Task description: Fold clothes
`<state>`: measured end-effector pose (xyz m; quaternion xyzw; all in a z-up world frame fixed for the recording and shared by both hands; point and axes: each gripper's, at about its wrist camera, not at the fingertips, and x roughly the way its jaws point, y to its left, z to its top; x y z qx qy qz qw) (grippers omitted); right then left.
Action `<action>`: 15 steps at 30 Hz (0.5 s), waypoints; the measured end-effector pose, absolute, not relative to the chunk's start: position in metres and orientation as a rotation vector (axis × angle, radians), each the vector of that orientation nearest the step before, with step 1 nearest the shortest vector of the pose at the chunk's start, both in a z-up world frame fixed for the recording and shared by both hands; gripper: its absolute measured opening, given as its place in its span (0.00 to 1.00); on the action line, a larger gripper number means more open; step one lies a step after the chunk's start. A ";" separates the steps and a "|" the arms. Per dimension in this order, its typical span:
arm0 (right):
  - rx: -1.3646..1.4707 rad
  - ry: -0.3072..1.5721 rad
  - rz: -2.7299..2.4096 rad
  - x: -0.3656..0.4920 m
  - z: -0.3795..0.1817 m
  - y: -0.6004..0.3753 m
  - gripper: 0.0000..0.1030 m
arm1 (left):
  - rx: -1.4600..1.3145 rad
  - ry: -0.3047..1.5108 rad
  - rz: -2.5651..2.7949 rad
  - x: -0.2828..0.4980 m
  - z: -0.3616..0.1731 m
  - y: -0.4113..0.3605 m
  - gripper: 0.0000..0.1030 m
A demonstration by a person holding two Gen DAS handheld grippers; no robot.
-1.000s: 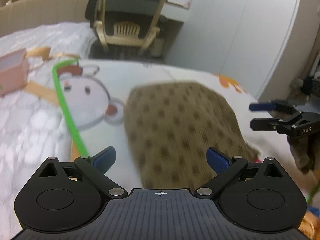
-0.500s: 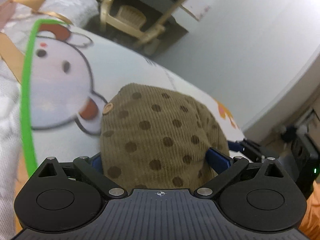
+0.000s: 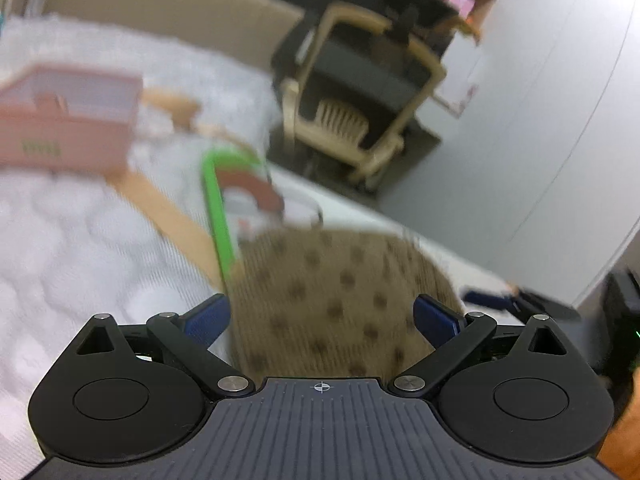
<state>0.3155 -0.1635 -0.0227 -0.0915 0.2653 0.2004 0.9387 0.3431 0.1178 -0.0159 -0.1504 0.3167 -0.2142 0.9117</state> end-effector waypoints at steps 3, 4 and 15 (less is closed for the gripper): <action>-0.184 0.502 0.536 0.283 -0.006 -0.158 0.85 | -0.271 0.659 -0.404 0.359 -0.024 0.116 0.97; -0.181 0.517 0.586 0.274 -0.007 -0.153 0.85 | -0.258 0.661 -0.392 0.364 -0.026 0.115 0.97; -0.194 0.611 0.709 0.269 -0.007 -0.151 0.85 | -0.217 0.649 -0.324 0.346 -0.017 0.125 0.99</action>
